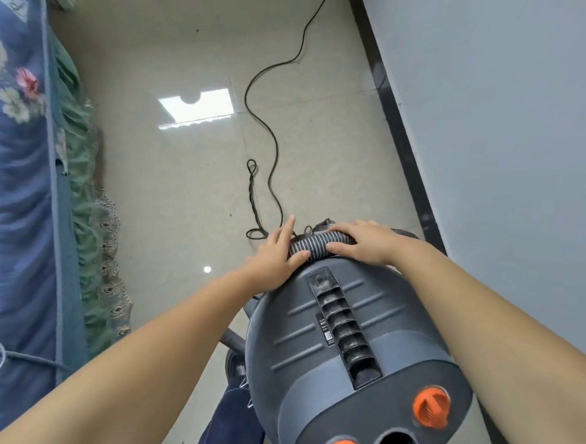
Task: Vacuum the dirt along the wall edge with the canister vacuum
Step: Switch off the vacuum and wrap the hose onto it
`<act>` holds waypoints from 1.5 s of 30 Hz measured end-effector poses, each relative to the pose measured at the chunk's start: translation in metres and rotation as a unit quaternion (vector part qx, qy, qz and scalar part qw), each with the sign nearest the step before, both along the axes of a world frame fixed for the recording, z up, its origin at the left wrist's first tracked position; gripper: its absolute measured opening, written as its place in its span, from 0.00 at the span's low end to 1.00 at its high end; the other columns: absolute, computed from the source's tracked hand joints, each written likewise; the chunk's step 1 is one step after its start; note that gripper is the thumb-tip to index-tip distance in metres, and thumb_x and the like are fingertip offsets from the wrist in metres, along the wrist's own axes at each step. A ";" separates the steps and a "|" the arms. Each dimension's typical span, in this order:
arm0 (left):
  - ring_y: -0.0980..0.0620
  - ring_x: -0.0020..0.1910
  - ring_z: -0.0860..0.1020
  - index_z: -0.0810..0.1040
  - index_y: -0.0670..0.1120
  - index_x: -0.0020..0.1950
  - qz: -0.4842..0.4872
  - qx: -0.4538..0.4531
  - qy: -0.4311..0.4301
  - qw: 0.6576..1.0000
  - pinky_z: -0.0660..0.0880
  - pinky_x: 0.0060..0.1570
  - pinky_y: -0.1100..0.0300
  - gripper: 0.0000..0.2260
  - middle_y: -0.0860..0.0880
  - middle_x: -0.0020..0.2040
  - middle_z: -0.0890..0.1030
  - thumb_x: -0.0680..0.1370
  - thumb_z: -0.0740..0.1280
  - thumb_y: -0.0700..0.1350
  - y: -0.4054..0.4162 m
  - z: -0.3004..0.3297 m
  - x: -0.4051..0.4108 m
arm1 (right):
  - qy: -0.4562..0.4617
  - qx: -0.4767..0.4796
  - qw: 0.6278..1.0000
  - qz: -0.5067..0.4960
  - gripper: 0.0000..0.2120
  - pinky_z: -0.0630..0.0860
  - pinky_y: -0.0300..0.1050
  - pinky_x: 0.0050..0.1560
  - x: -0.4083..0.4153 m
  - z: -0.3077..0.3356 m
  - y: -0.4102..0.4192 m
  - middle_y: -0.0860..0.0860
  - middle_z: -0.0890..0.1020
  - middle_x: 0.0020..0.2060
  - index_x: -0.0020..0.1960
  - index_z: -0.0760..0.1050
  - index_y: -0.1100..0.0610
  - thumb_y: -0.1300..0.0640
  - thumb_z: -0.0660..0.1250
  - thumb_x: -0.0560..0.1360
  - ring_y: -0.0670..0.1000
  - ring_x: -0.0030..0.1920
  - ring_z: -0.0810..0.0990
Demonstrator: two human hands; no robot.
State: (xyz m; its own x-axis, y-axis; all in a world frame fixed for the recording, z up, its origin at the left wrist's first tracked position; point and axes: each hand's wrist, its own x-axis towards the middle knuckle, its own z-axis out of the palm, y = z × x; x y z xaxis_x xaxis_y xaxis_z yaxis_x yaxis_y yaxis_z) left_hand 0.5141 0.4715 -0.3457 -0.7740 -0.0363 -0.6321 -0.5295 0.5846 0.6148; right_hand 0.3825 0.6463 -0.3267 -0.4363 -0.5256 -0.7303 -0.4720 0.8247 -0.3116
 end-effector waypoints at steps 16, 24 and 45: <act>0.50 0.78 0.43 0.42 0.54 0.79 -0.022 -0.118 -0.049 0.992 0.39 0.68 0.30 0.34 0.54 0.79 0.48 0.79 0.54 0.64 -0.010 -0.050 -0.010 | -0.037 0.062 0.997 0.022 0.28 0.64 0.62 0.68 -0.018 -0.041 -0.028 0.55 0.71 0.68 0.72 0.65 0.41 0.33 0.59 0.75 0.60 0.68 0.68; 0.44 0.76 0.55 0.52 0.52 0.78 -0.004 -0.114 -0.109 0.988 0.52 0.70 0.34 0.30 0.46 0.77 0.59 0.80 0.57 0.59 -0.008 -0.015 -0.014 | 0.021 -0.019 0.996 -0.084 0.25 0.64 0.55 0.70 0.002 -0.009 -0.023 0.57 0.70 0.70 0.72 0.68 0.52 0.43 0.61 0.78 0.59 0.70 0.67; 0.46 0.45 0.81 0.78 0.46 0.53 0.175 -0.066 0.191 0.964 0.78 0.48 0.50 0.09 0.47 0.44 0.83 0.81 0.59 0.46 -0.123 0.265 0.073 | 0.158 -0.198 0.960 -0.118 0.17 0.73 0.49 0.57 0.099 0.252 -0.137 0.56 0.76 0.61 0.69 0.69 0.57 0.54 0.57 0.81 0.55 0.57 0.76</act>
